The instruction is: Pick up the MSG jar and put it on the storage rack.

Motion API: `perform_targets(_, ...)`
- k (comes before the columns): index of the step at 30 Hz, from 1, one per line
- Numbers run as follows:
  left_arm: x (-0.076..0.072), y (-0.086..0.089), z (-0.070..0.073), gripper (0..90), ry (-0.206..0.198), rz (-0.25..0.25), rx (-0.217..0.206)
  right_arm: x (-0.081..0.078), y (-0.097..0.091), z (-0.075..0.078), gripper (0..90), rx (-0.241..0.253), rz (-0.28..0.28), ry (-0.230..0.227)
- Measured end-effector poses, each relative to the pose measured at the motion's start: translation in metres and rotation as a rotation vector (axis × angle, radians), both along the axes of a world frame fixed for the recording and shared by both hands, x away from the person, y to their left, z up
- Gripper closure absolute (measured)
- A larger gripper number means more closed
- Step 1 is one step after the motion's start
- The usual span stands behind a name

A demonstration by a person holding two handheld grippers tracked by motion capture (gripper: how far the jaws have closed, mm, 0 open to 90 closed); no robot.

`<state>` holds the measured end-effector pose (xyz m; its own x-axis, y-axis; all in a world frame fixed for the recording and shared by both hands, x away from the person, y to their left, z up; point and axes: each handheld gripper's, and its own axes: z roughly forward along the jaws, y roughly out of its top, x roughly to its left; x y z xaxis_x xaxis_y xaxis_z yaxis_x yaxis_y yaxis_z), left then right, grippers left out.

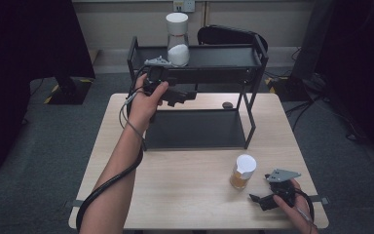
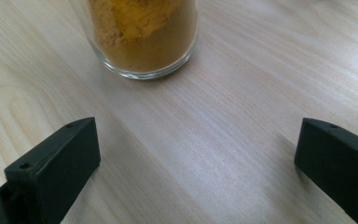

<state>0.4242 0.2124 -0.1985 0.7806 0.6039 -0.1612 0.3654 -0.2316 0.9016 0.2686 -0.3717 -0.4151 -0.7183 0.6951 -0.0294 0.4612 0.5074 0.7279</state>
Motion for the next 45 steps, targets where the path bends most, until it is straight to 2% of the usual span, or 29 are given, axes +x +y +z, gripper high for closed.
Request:
perform_targets(8, -0.003, 0.003, -0.016, 1.0, 0.006, -0.012, -0.003, 0.0, 0.0, 0.0, 0.0, 0.0, 0.0, 0.0)
perform_targets(12, -0.006, 0.006, -0.028, 1.0, 0.013, -0.016, -0.019, 0.0, 0.0, 0.0, 0.0, 0.0, 0.0, 0.0)
perform_targets(15, -0.007, 0.006, -0.034, 1.0, 0.013, -0.021, -0.005, 0.0, 0.0, 0.0, 0.0, 0.0, 0.0, 0.0)
perform_targets(18, -0.008, 0.008, -0.041, 1.0, 0.022, -0.027, -0.016, 0.0, 0.0, 0.0, 0.0, 0.0, 0.0, -0.001)
perform_targets(25, -0.01, 0.009, -0.055, 1.0, 0.032, -0.04, -0.004, 0.0, 0.0, 0.0, 0.0, 0.0, -0.001, 0.001)
perform_targets(35, -0.012, 0.013, -0.083, 1.0, 0.049, -0.05, -0.018, 0.0, 0.0, 0.0, 0.0, -0.001, -0.001, 0.001)
perform_targets(45, -0.015, 0.014, -0.101, 1.0, 0.068, -0.056, -0.011, 0.0, 0.0, 0.0, 0.0, -0.001, -0.002, 0.0)
